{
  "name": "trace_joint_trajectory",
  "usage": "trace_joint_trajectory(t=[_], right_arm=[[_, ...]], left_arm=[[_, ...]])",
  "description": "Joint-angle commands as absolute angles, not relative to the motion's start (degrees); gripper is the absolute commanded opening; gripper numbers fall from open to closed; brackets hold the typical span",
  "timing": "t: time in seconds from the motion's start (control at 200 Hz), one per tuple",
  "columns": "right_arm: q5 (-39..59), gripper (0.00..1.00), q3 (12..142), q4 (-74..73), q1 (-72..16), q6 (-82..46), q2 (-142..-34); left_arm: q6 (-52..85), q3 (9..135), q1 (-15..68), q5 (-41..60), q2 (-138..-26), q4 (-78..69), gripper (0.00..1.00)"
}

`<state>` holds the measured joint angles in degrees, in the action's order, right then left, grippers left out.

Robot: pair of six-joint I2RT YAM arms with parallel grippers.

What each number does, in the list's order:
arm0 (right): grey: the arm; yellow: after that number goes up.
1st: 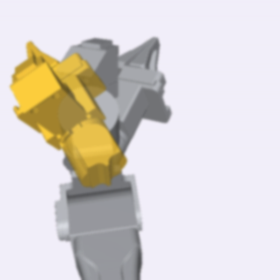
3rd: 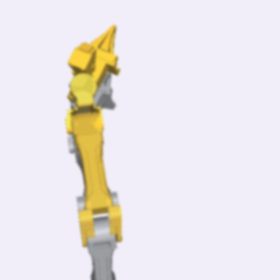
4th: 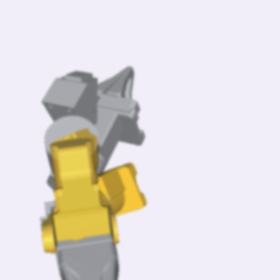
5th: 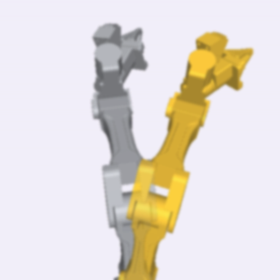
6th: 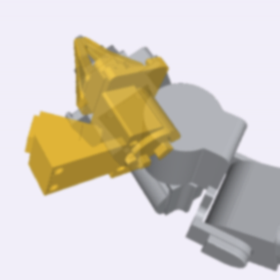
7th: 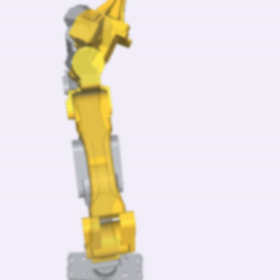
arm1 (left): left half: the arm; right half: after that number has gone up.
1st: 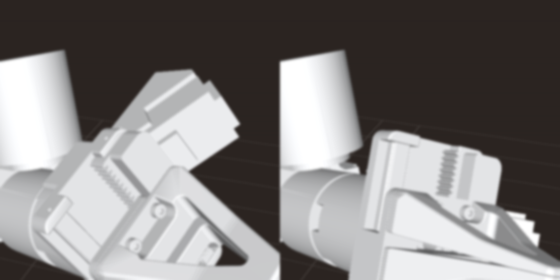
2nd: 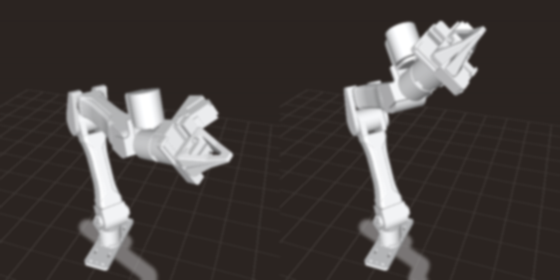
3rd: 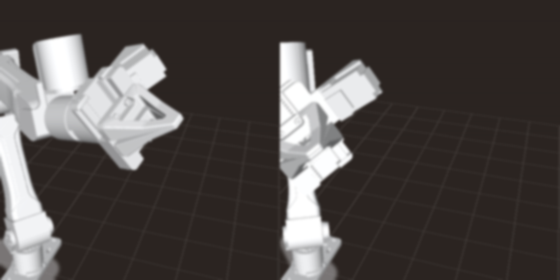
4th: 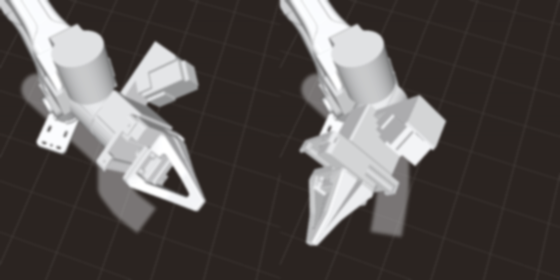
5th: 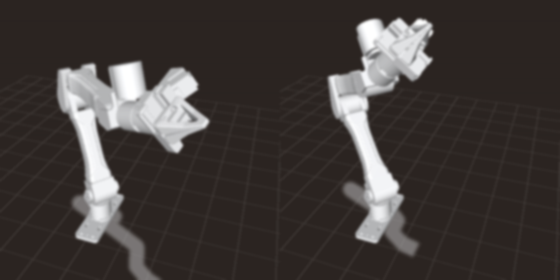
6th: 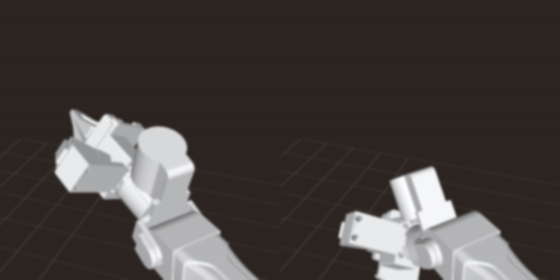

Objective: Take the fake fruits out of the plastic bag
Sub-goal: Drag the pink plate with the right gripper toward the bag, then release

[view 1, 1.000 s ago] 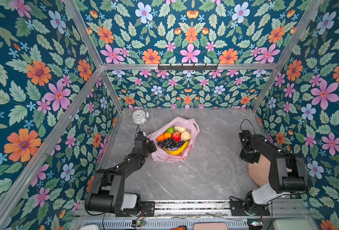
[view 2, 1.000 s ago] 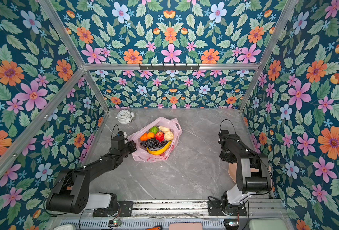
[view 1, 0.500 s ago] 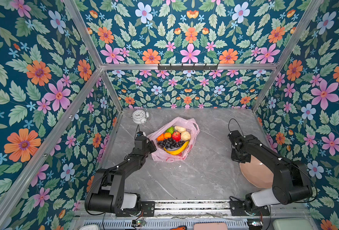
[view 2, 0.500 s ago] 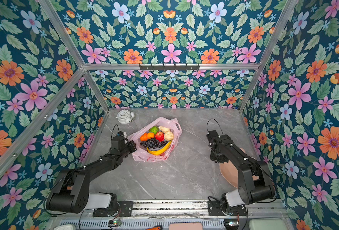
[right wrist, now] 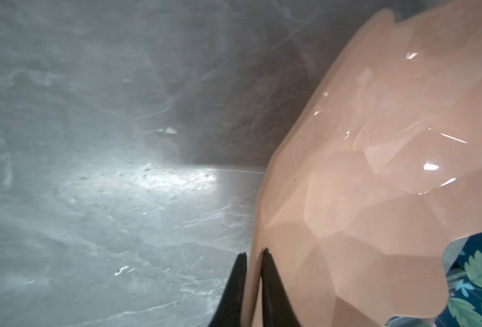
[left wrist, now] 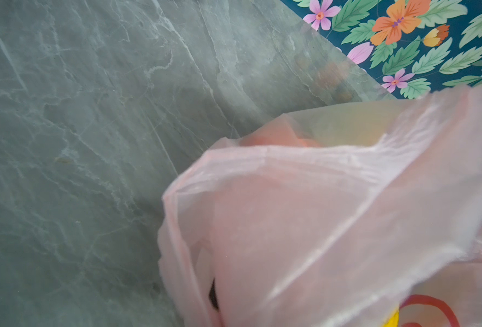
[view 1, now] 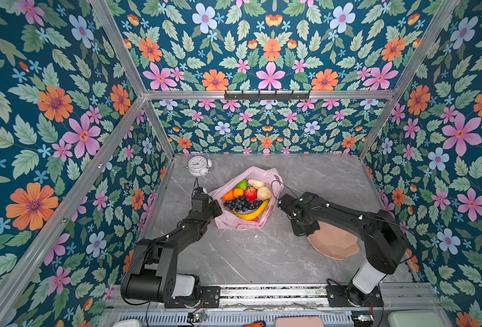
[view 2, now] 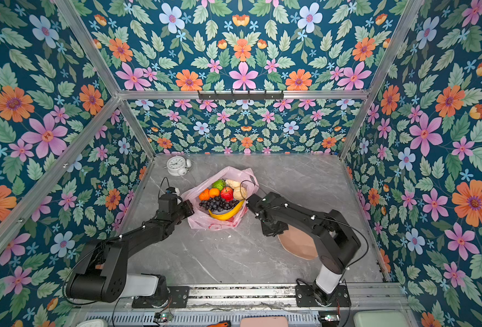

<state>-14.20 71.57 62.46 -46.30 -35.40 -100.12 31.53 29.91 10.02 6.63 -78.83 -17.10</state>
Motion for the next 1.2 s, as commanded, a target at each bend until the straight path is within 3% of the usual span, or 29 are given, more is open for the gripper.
trace_joint_trajectory(t=[0.0, 0.3, 0.595, 0.725, 0.92, 1.195], right_arm=[[-13.1, 0.12, 75.1, 66.0, -50.9, -37.2, -103.2], [-9.4, 0.12, 79.6, 65.0, -56.7, -39.8, -105.9], [-7.5, 0.46, 79.5, 64.1, -56.9, -38.0, -103.6], [-7.1, 0.55, 80.1, 63.9, -56.6, -36.5, -99.6], [-7.1, 0.61, 80.0, 61.7, -48.1, -34.4, -90.4], [-3.4, 0.69, 74.8, 46.6, -25.8, -34.4, -85.4]], left_arm=[[31.0, 29.7, 10.0, 5.6, -78.9, -17.9, 0.0], [30.8, 29.8, 10.0, 4.8, -78.9, -17.8, 0.0], [30.7, 29.9, 10.0, 4.6, -78.9, -17.5, 0.0], [30.6, 29.9, 10.0, 4.7, -78.8, -17.5, 0.0], [30.4, 30.3, 10.0, 5.2, -79.1, -17.4, 0.0], [30.1, 30.5, 10.0, 5.9, -79.6, -17.2, 0.0]])
